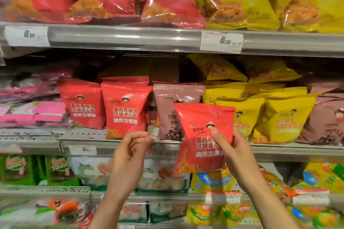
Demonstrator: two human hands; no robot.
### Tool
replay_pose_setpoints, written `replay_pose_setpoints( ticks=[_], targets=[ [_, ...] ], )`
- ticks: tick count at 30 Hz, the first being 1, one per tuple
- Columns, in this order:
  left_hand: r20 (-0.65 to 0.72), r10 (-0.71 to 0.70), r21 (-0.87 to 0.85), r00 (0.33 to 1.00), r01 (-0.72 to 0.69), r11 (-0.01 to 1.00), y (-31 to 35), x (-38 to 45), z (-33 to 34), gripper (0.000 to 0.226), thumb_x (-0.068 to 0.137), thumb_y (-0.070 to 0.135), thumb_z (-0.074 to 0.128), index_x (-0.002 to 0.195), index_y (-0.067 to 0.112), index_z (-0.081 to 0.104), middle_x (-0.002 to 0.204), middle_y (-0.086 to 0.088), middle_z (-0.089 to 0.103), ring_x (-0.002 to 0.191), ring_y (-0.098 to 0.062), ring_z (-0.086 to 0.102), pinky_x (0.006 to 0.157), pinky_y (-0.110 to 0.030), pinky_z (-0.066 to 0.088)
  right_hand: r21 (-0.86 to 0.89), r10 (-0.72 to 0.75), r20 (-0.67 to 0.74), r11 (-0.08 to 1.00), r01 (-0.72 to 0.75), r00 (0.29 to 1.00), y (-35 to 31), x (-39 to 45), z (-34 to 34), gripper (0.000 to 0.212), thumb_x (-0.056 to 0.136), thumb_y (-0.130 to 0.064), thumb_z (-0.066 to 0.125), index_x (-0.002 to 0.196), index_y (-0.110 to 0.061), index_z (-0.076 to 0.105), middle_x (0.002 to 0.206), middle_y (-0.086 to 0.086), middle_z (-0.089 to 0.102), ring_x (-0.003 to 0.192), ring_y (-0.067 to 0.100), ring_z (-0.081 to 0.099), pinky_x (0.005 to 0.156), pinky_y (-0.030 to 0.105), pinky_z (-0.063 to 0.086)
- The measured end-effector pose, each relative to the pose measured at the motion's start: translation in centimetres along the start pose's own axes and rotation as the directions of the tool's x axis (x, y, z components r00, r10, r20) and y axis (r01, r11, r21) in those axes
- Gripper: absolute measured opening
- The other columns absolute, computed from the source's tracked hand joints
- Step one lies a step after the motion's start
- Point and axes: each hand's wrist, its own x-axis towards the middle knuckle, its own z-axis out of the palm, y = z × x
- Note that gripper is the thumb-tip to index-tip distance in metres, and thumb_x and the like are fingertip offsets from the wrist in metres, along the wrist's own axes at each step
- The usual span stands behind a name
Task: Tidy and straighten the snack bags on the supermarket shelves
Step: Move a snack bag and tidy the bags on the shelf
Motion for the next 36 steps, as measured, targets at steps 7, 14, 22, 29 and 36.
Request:
replay_pose_setpoints(
  ticks=[7, 14, 22, 29, 36],
  targets=[
    [0.068, 0.028, 0.045, 0.997, -0.031, 0.999, -0.6, 3.6, -8.8, 0.019, 0.089, 0.042, 0.065, 0.102, 0.029, 0.072, 0.099, 0.009, 0.075, 0.097, -0.007, 0.070, 0.085, -0.030, 0.053, -0.038, -0.051, -0.009, 0.998, 0.050, 0.999, -0.6, 0.7, 12.8, 0.034, 0.085, -0.039, 0.069, 0.115, -0.023, 0.070, 0.105, -0.008, 0.079, 0.100, 0.011, 0.074, 0.087, 0.033, 0.058],
    [0.090, 0.047, 0.048, 0.995, -0.051, 0.998, 0.3, 6.3, -13.7, 0.033, 0.091, 0.047, 0.061, 0.122, 0.035, 0.063, 0.110, 0.021, 0.071, 0.101, 0.005, 0.066, 0.078, -0.014, 0.053, -0.069, -0.016, 0.029, 0.997, 0.018, 0.999, -1.8, 2.0, 22.1, 0.028, 0.092, -0.041, 0.071, 0.117, -0.029, 0.065, 0.106, -0.009, 0.078, 0.096, 0.008, 0.075, 0.089, 0.042, 0.061],
    [0.004, 0.065, 0.014, 0.998, -0.065, 0.998, 0.4, 10.0, -17.2, 0.064, 0.084, 0.045, 0.075, 0.142, 0.028, 0.052, 0.123, 0.016, 0.071, 0.112, 0.002, 0.066, 0.099, -0.029, 0.054, -0.035, -0.032, 0.169, 0.999, 0.038, 0.985, -3.1, 3.6, 27.8, 0.024, 0.097, -0.037, 0.067, 0.118, -0.025, 0.065, 0.111, -0.009, 0.077, 0.104, 0.009, 0.073, 0.095, 0.041, 0.059],
    [-0.063, 0.071, 0.012, 0.996, -0.070, 0.997, -0.4, 10.7, -18.7, 0.044, 0.090, 0.037, 0.073, 0.130, 0.026, 0.061, 0.111, 0.015, 0.075, 0.102, 0.001, 0.070, 0.091, -0.029, 0.058, -0.231, -0.123, 0.147, 0.961, 0.154, 0.982, -3.8, 3.4, 25.8, 0.028, 0.094, -0.033, 0.071, 0.121, -0.027, 0.063, 0.111, -0.008, 0.072, 0.098, 0.002, 0.069, 0.087, 0.019, 0.053],
    [-0.084, 0.094, 0.101, 0.992, -0.085, 0.991, -2.6, 12.0, -20.3, 0.037, 0.094, 0.036, 0.070, 0.128, 0.036, 0.056, 0.119, 0.012, 0.070, 0.105, 0.004, 0.066, 0.089, -0.020, 0.052, -0.554, -0.247, -0.178, 0.825, 0.110, 0.953, -0.1, 2.0, 20.9, 0.043, 0.092, -0.040, 0.071, 0.129, -0.024, 0.056, 0.113, -0.005, 0.062, 0.097, 0.010, 0.064, 0.081, 0.026, 0.055]
  ],
)
